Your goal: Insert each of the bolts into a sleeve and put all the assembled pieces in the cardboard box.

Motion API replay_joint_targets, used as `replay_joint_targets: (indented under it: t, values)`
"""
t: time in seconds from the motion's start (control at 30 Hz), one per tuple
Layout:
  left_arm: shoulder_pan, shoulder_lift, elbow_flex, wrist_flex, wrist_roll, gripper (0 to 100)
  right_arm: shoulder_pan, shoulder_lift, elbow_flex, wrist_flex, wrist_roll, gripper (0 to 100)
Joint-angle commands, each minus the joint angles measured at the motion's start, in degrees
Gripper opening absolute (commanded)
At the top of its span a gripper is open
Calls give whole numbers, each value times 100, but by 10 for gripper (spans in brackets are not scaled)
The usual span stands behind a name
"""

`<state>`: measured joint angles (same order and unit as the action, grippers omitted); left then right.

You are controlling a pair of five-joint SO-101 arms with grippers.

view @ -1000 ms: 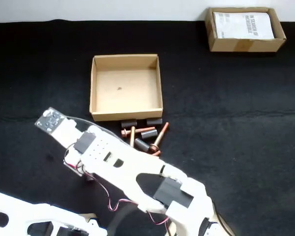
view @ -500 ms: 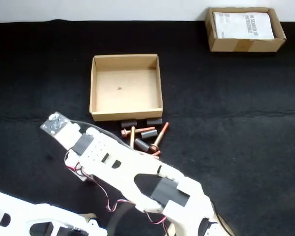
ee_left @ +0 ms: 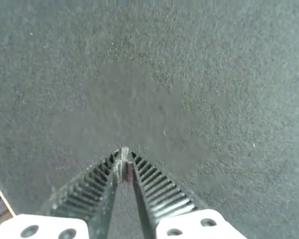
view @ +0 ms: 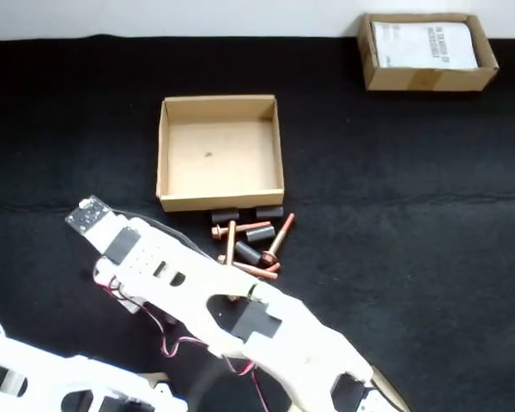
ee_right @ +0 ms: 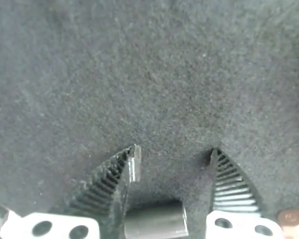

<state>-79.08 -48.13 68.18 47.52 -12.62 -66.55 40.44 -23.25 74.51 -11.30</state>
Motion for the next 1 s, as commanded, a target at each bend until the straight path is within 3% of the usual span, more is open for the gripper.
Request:
replay_joint_targets:
  t: [0.0,0.27,0.43,0.5,0.7,0.97]
  values:
    - [48,4,-22,-132,-35,14,4,277,-778,479,-167,190]
    - [48,4,-57,-114,-35,14,4,435,-2176,1420,-220,159]
    - [4,-31,-66,-105,-404,14,215,435,-3415,2633,422,159]
    - [-57,-31,-66,-123,-501,14,242,286,-3644,2686,1064,159]
    - [-242,-22,-22,-1011,-571,14,374,-1376,-2079,2668,3473,159]
    - [233,-22,-31,-1565,-571,14,-435,-2404,1235,2624,3666,159]
